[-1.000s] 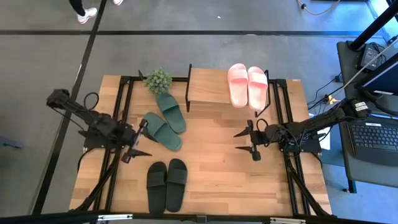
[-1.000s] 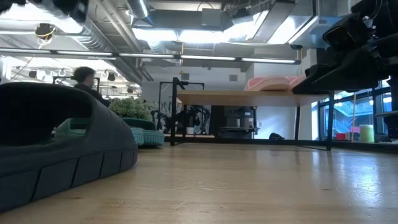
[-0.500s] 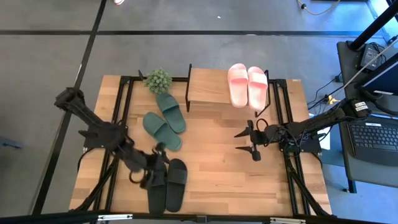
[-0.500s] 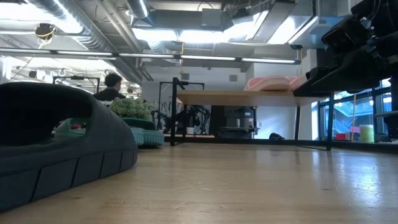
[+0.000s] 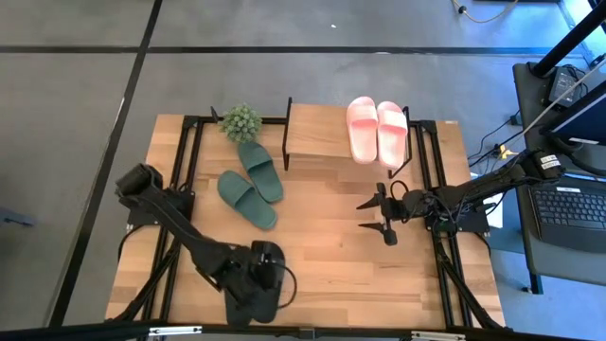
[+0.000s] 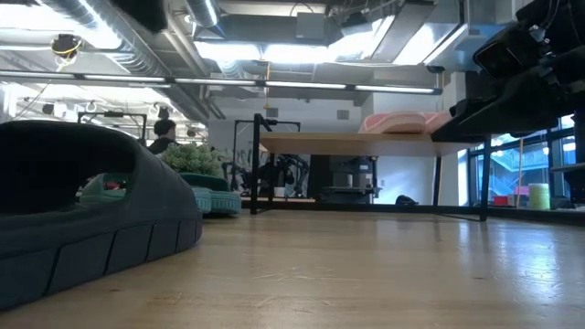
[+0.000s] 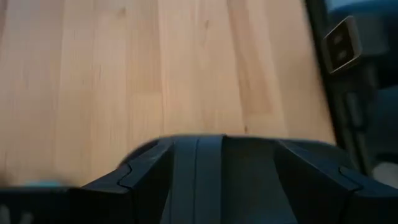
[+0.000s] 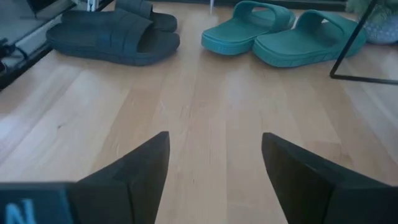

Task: Pick and place slides into the shelf
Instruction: Put the right black slide on the shelf

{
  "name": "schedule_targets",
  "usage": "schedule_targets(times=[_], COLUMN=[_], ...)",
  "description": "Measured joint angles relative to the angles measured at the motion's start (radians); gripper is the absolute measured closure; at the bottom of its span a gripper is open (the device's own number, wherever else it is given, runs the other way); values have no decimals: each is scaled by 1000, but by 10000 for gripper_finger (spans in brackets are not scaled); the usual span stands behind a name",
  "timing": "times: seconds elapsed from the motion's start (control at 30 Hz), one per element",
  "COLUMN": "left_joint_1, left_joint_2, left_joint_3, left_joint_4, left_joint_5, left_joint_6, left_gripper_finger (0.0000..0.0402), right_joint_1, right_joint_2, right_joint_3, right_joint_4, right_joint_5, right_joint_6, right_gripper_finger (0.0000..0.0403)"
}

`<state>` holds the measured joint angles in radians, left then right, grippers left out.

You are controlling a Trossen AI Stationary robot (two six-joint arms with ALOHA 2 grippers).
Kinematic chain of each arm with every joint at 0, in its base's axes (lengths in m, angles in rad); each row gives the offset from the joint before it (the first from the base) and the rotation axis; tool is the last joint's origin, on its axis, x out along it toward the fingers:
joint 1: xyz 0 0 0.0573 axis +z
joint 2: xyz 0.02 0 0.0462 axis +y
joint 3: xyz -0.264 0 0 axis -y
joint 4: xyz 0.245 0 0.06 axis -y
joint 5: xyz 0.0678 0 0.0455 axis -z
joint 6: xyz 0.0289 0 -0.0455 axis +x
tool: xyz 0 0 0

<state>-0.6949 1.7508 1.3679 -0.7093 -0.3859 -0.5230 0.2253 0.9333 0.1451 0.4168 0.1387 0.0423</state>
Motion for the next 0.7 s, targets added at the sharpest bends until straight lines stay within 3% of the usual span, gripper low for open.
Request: schedule_targets(times=[0.17,0.7], left_joint_1=[0,50], left_joint_2=[79,196], left_joint_3=[69,73], left_joint_4=[-80,-201], left_joint_5=[14,73], left_joint_6=[-68,-74], left_gripper_finger=[138,138], right_joint_1=[0,0], right_joint_2=[0,0], right_joint_3=[0,0], right_joint_4=[0,1], right_joint_5=[0,1], right_joint_6=[1,-28], right_gripper_finger=[147,147])
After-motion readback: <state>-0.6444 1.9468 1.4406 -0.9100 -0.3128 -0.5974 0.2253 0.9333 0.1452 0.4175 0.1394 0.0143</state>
